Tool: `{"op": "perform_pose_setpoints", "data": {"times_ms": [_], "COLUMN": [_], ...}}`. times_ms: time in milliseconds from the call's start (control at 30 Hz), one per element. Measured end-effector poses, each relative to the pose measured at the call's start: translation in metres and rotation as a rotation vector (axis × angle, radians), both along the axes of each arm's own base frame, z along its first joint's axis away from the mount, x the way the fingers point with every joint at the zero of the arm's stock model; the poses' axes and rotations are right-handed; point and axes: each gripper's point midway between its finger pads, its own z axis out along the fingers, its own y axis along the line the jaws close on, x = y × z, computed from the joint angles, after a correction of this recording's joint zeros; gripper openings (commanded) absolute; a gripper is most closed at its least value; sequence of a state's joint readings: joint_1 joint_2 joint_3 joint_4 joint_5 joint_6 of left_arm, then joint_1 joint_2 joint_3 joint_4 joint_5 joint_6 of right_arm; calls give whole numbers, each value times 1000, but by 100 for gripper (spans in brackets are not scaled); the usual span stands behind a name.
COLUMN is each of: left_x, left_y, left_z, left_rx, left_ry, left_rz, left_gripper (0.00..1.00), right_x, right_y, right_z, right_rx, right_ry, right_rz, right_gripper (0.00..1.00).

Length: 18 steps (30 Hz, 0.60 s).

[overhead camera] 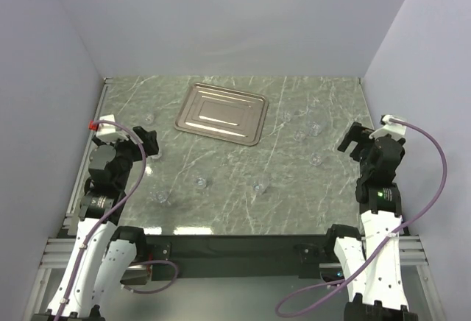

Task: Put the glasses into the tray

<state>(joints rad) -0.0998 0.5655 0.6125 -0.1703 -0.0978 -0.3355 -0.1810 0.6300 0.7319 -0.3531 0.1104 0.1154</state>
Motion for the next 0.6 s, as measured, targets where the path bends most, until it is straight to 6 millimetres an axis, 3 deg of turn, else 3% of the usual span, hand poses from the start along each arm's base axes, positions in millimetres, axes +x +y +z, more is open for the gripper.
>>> {"op": "perform_pose_setpoints", "data": {"times_ms": [167,267,433,600], "left_x": [1,6,24,48], "left_y": [-7,-12,-17,-10], "left_z": [-2,-8,-18,-13], "left_rx": [-8,-25,-70,-154], "left_ry": [9,41,127,182], "left_rz": [-39,-57,-64,-33], "left_gripper": [99,99,99,99], "right_x": [3,3,3,8], "right_y": [22,51,82,105], "right_z": [-4,-8,-18,-53], "right_rx": [-7,-76,-170,-128], "right_ry": [9,8,21,160], "right_rz": [148,362,613,826], "right_gripper": [100,100,100,89]}}
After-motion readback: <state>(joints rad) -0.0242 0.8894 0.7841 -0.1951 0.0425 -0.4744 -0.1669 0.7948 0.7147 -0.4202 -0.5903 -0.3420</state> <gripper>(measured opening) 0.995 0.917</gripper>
